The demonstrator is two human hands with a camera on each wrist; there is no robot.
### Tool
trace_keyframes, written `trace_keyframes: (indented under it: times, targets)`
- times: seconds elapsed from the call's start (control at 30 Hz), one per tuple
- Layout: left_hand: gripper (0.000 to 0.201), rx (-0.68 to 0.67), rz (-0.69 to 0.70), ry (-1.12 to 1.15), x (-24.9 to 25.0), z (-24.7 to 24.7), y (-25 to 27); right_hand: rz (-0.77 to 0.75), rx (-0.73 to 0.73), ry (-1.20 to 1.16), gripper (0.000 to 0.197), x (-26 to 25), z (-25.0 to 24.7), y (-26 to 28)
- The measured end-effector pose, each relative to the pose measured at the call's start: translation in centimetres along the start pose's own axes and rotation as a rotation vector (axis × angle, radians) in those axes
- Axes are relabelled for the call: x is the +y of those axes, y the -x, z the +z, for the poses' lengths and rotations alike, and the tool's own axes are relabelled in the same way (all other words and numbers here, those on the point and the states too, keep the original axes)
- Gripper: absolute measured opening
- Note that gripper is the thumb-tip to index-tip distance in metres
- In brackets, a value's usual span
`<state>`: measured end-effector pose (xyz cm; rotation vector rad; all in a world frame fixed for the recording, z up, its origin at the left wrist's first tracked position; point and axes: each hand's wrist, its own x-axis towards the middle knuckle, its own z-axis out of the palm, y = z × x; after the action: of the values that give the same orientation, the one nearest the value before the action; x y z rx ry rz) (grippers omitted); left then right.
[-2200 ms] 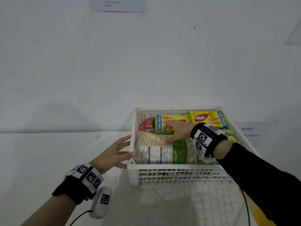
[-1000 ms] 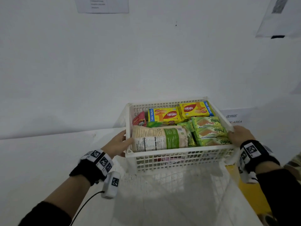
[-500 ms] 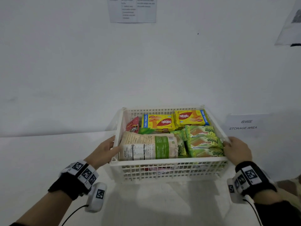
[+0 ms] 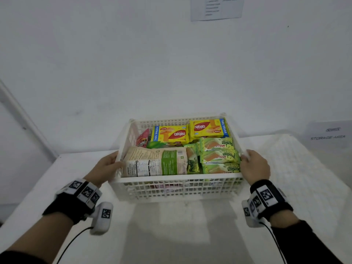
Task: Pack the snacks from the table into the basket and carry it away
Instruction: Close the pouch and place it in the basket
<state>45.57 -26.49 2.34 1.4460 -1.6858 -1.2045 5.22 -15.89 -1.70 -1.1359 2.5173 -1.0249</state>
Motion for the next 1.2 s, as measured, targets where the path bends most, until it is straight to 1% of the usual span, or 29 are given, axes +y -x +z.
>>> trace_keyframes:
  times: [0.1,0.17,0.27,0.33,0.37,0.47,0.5,0.63,0.73,0.97,1.1,1.2]
  targets:
    - [0.033,0.060,-0.018,-0.079,-2.3,-2.9,-0.9,0.000,0.001,-0.004,0.023,-2.4,2.7,2.2]
    - [0.031,0.089,-0.029,-0.122,-3.6,-4.5,-1.3,0.008,-0.003,-0.005,0.024,-3.7,3.9,3.4]
    - [0.025,0.110,-0.042,-0.150,-4.5,-5.8,-1.8,0.030,-0.014,0.002,0.026,-5.1,5.2,4.1]
    - [0.025,0.123,-0.053,-0.159,-5.0,-6.2,-2.1,0.030,-0.019,0.014,0.024,-5.6,5.8,4.1]
    - [0.028,0.129,-0.071,-0.155,-5.4,-6.3,-2.3,0.030,-0.021,0.018,0.025,-5.8,6.1,4.0]
    - [0.048,0.172,-0.133,-0.116,-6.2,-6.2,-3.0,0.035,-0.025,0.046,0.028,-6.0,6.5,3.5]
    - [0.051,0.189,-0.144,-0.111,-6.2,-6.0,-3.1,0.035,-0.024,0.050,0.028,-6.1,6.7,3.2]
    - [0.053,0.202,-0.148,-0.091,-6.4,-5.8,-3.8,0.036,-0.035,0.056,0.029,-6.3,7.2,2.2]
    - [0.058,0.207,-0.157,-0.069,-6.9,-6.0,-4.8,0.035,-0.040,0.050,0.027,-6.6,7.4,1.4]
    - [0.055,0.206,-0.155,-0.025,-7.5,-6.2,-5.8,0.030,-0.047,0.074,0.029,-6.8,7.6,0.6]
    - [0.057,0.182,-0.170,-0.066,-7.7,-6.1,-5.7,0.032,-0.076,0.061,0.030,-6.9,7.3,0.7]
    - [0.054,0.204,-0.157,-0.199,-7.4,-5.6,-5.2,-0.004,-0.161,0.020,0.033,-6.8,6.4,0.6]
